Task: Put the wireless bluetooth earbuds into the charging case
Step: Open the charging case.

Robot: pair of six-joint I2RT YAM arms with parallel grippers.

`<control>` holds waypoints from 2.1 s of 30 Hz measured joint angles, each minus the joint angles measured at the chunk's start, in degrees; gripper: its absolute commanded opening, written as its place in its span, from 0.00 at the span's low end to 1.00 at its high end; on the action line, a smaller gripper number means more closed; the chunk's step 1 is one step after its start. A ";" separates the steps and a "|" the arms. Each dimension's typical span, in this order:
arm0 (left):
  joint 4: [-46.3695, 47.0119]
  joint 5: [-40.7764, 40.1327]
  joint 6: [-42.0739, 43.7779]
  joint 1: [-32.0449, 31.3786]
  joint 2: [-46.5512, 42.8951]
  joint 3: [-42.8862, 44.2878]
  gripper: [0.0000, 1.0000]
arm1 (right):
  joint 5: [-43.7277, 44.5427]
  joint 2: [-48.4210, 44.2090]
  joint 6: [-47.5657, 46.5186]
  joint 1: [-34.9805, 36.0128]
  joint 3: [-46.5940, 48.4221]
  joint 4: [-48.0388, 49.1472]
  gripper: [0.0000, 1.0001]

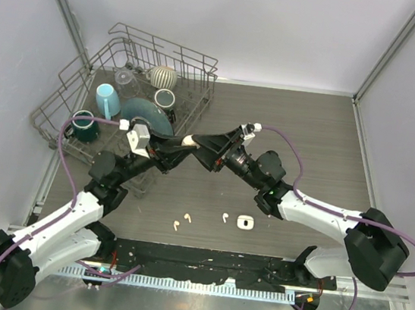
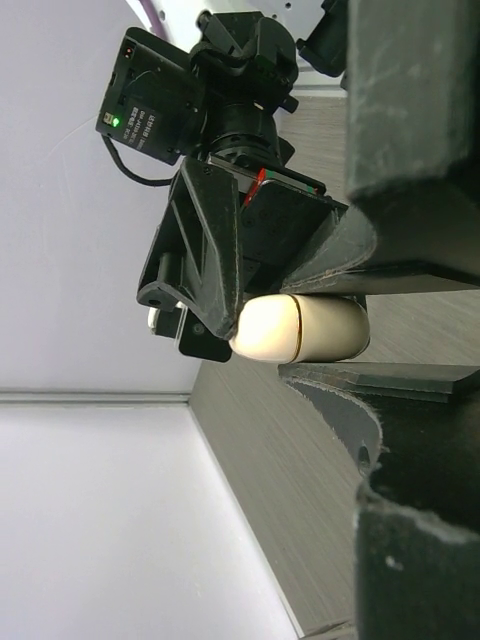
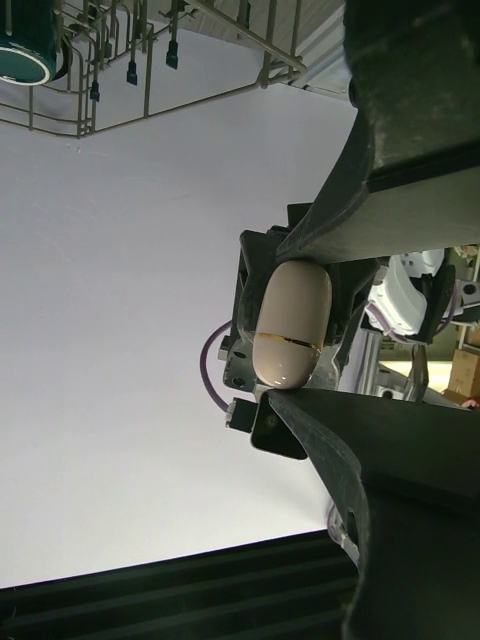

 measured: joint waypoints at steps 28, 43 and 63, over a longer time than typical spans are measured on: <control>4.37 -1.44 12.33 0.04 -7.76 -9.49 0.00 | -3.17 -13.05 -52.61 -0.92 10.91 -38.36 0.87; 11.37 1.79 12.28 0.02 -5.81 -10.05 0.00 | -4.42 -10.80 -56.59 0.00 12.22 -44.57 0.87; 11.41 8.00 12.52 0.55 -5.86 -10.10 0.00 | -5.68 -10.49 -54.55 0.00 12.26 -41.97 0.87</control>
